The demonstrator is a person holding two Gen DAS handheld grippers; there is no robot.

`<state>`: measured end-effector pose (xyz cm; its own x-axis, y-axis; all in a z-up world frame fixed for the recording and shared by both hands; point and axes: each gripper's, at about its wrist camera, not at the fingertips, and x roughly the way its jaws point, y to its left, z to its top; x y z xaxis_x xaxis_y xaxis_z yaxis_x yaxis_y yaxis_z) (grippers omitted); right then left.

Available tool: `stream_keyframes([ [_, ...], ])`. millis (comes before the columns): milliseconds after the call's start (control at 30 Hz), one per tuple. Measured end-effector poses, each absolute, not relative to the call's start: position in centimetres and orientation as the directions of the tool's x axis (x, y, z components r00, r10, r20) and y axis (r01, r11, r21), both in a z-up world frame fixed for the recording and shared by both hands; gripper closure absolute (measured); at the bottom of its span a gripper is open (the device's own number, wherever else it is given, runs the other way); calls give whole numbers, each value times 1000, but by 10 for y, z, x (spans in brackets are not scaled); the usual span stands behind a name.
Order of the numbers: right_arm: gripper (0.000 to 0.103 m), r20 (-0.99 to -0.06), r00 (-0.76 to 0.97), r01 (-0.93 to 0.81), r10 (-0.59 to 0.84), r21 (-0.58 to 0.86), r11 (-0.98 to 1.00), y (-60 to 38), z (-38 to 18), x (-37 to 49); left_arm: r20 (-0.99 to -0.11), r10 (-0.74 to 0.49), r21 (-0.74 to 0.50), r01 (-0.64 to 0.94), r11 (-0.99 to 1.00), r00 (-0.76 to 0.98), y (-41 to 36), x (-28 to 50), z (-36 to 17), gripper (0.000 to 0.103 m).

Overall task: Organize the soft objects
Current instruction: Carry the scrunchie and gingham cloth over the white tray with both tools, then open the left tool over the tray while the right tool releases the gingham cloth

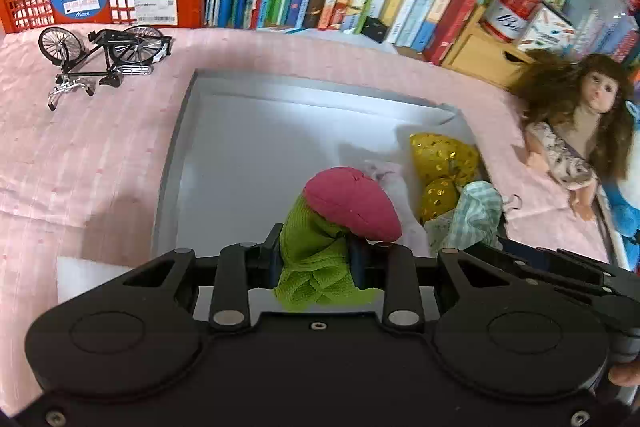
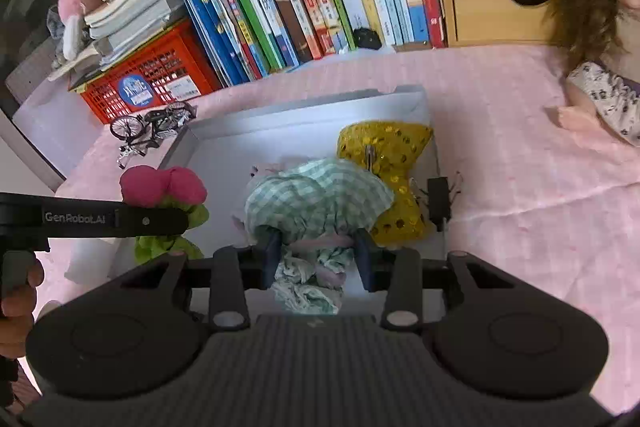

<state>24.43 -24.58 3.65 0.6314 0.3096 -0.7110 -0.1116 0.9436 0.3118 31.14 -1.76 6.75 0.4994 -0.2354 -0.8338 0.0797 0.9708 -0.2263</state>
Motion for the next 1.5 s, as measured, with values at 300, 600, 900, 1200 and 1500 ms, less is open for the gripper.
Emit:
stream_keyframes([
  [300,60,-744,597,-93,302,309,946,-244,22,258,-858,-207,-203,60,977,469,-19,327,50,73],
  [600,60,-757,577,-84,306,317,945,-244,11,263,-860,-219,-218,57,974,460,-22,332,41,73],
  [900,58,-757,578,-82,305,318,945,-243,9,263,-855,-232,-234,54,971,464,-20,331,38,69],
  [1200,39,-731,605,-94,315,328,940,-247,19,254,-829,-256,-252,78,965,497,-15,316,52,54],
  [1500,32,-679,666,-128,310,305,944,-249,46,230,-765,-247,-199,147,969,595,-14,283,83,35],
])
